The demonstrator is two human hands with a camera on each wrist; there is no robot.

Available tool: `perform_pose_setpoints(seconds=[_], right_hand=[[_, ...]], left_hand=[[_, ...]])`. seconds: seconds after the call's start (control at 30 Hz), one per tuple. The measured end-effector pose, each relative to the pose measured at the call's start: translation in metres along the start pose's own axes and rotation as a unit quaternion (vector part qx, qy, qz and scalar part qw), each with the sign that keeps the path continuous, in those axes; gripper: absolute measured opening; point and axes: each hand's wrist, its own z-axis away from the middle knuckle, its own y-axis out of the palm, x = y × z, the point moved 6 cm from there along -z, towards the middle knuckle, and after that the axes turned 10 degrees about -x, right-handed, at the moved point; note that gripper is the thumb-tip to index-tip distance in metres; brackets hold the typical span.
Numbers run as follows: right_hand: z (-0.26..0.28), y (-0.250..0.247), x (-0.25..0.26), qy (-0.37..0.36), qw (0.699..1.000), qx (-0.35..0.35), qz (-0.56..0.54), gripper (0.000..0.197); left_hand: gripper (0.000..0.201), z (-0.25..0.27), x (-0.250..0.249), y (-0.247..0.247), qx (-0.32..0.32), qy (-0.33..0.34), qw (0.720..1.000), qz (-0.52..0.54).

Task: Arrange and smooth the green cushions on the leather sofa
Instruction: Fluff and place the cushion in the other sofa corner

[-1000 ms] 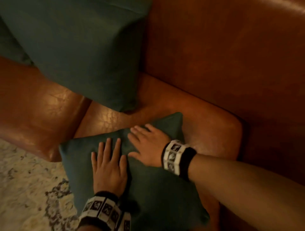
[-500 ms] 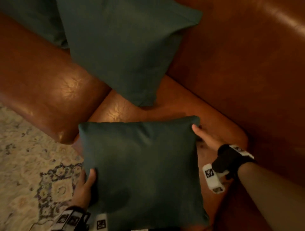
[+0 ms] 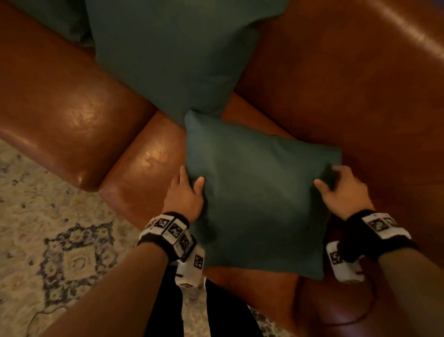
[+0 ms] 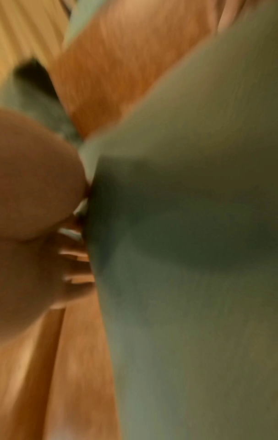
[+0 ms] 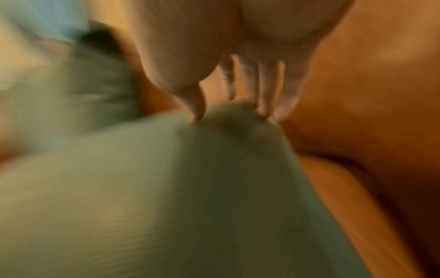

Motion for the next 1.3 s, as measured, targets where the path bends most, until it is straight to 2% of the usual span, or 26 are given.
perform_pose_setpoints(seconds=[0.07,0.13,0.17,0.23,0.3,0.33,0.37,0.4,0.43,0.5,0.57,0.63,0.7,0.77,0.8,0.83,0.9,0.93,1.0,1.07,1.13,1.17,1.23,1.27,1.3], right_hand=[[0.020,-0.006,0.024,-0.099,0.993,-0.053,0.019,0.040],[0.042,0.004,0.049,-0.158,0.986,-0.022,0.049,0.036],[0.053,0.018,0.059,-0.173,0.981,0.029,0.078,0.040],[0.068,0.050,0.073,-0.191,0.966,0.120,0.127,0.039],[0.064,0.065,0.074,-0.188,0.962,0.127,0.153,0.031],[0.059,0.067,0.072,-0.175,0.966,0.119,0.149,0.032],[0.055,0.068,0.070,-0.159,0.970,0.113,0.145,0.038],[0.054,0.071,0.069,-0.155,0.971,0.108,0.145,0.043],[0.054,0.075,0.072,-0.160,0.970,0.104,0.151,0.046],[0.061,0.084,0.079,-0.175,0.965,0.103,0.166,0.046],[0.068,0.089,0.084,-0.181,0.964,0.099,0.168,0.045],[0.074,0.087,0.081,-0.179,0.965,0.098,0.162,0.044],[0.077,0.082,0.076,-0.182,0.965,0.099,0.159,0.044],[0.078,0.078,0.073,-0.181,0.967,0.098,0.152,0.044],[0.077,0.077,0.072,-0.182,0.967,0.096,0.148,0.044],[0.075,0.076,0.071,-0.180,0.968,0.094,0.145,0.043],[0.068,0.074,0.067,-0.164,0.973,0.089,0.134,0.043],[0.065,0.073,0.065,-0.157,0.976,0.087,0.126,0.044],[0.064,0.073,0.063,-0.156,0.978,0.084,0.111,0.044],[0.067,0.071,0.058,-0.155,0.980,0.082,0.099,0.043],[0.071,0.065,0.049,-0.139,0.983,0.079,0.086,0.041],[0.074,0.061,0.042,-0.129,0.986,0.075,0.079,0.039],[0.081,0.052,0.025,-0.116,0.991,0.052,0.046,0.035],[0.085,0.048,0.015,-0.105,0.994,0.029,0.014,0.034],[0.089,0.043,0.001,-0.082,0.996,0.000,-0.027,0.033]], left_hand=[[0.065,0.011,-0.016,-0.008,-0.081,0.074,0.991,-0.080],[0.063,0.034,-0.052,-0.014,-0.140,0.202,0.963,-0.113],[0.062,0.048,-0.072,-0.008,-0.139,0.274,0.944,-0.122],[0.059,0.072,-0.099,0.026,-0.079,0.388,0.902,-0.172],[0.058,0.087,-0.098,0.060,-0.012,0.452,0.859,-0.239],[0.058,0.088,-0.086,0.069,-0.001,0.471,0.842,-0.264],[0.059,0.086,-0.067,0.072,-0.004,0.472,0.836,-0.279],[0.061,0.081,-0.043,0.071,-0.018,0.447,0.849,-0.281],[0.063,0.075,-0.017,0.065,-0.038,0.396,0.877,-0.270],[0.068,0.069,0.032,0.053,-0.066,0.259,0.937,-0.223],[0.070,0.073,0.080,0.054,-0.045,0.132,0.977,-0.162],[0.074,0.083,0.117,0.051,-0.021,0.021,0.998,-0.061],[0.079,0.088,0.154,0.046,0.009,-0.114,0.991,0.066],[0.080,0.098,0.180,0.048,0.049,-0.249,0.946,0.202],[0.076,0.100,0.188,0.049,0.056,-0.280,0.926,0.249],[0.073,0.100,0.191,0.047,0.055,-0.280,0.923,0.257],[0.067,0.092,0.194,0.043,0.054,-0.209,0.957,0.194],[0.059,0.089,0.191,0.041,0.047,-0.176,0.970,0.163],[0.042,0.085,0.185,0.037,0.023,-0.147,0.977,0.150],[0.034,0.083,0.188,0.031,0.004,-0.157,0.980,0.124],[0.038,0.085,0.202,0.010,-0.021,-0.195,0.979,0.055],[0.038,0.091,0.208,-0.007,-0.030,-0.224,0.974,0.005],[0.038,0.099,0.204,-0.040,-0.041,-0.223,0.968,-0.109],[0.041,0.100,0.191,-0.049,-0.025,-0.182,0.969,-0.165],[0.046,0.099,0.166,-0.053,-0.020,-0.097,0.973,-0.210]])
